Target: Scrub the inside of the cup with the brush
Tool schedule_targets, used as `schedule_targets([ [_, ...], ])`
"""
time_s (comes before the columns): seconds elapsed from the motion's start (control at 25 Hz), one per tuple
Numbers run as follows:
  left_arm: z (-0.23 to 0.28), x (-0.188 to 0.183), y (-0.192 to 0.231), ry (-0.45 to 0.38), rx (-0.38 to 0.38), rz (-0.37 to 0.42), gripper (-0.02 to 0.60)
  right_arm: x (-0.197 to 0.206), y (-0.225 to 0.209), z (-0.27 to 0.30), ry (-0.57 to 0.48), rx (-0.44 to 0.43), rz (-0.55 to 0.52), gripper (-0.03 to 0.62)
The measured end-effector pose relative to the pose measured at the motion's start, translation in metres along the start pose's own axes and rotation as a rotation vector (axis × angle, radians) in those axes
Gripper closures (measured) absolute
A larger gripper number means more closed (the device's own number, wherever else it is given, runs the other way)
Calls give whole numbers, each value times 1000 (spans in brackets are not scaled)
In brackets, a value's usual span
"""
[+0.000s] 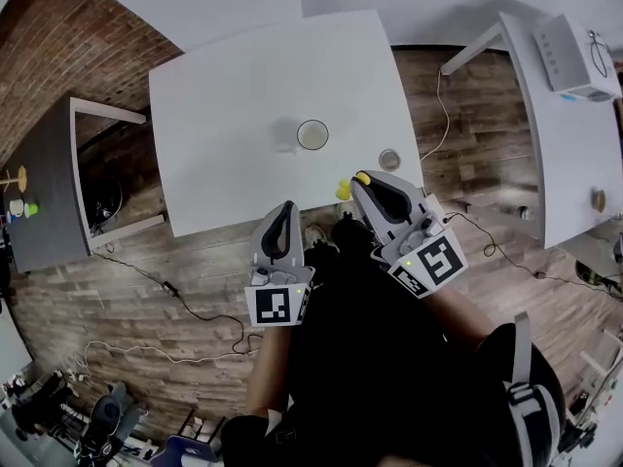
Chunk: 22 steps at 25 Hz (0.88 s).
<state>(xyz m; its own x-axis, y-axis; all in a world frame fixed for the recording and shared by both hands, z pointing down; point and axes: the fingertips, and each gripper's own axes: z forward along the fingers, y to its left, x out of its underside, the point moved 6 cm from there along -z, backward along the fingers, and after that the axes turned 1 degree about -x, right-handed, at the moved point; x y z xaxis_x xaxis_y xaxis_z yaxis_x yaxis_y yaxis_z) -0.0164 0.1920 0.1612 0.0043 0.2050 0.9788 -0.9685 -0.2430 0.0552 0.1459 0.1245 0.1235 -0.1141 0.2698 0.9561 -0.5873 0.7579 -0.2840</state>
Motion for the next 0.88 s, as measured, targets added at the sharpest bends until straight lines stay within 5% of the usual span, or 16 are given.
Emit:
schedule_targets([
  [0.32, 34, 28, 13, 60, -48, -14, 578, 13, -31, 22, 42, -28, 20, 562],
  [0.88, 85, 98, 59, 116, -8, -43, 577, 48, -52, 72, 69, 94, 50, 562],
])
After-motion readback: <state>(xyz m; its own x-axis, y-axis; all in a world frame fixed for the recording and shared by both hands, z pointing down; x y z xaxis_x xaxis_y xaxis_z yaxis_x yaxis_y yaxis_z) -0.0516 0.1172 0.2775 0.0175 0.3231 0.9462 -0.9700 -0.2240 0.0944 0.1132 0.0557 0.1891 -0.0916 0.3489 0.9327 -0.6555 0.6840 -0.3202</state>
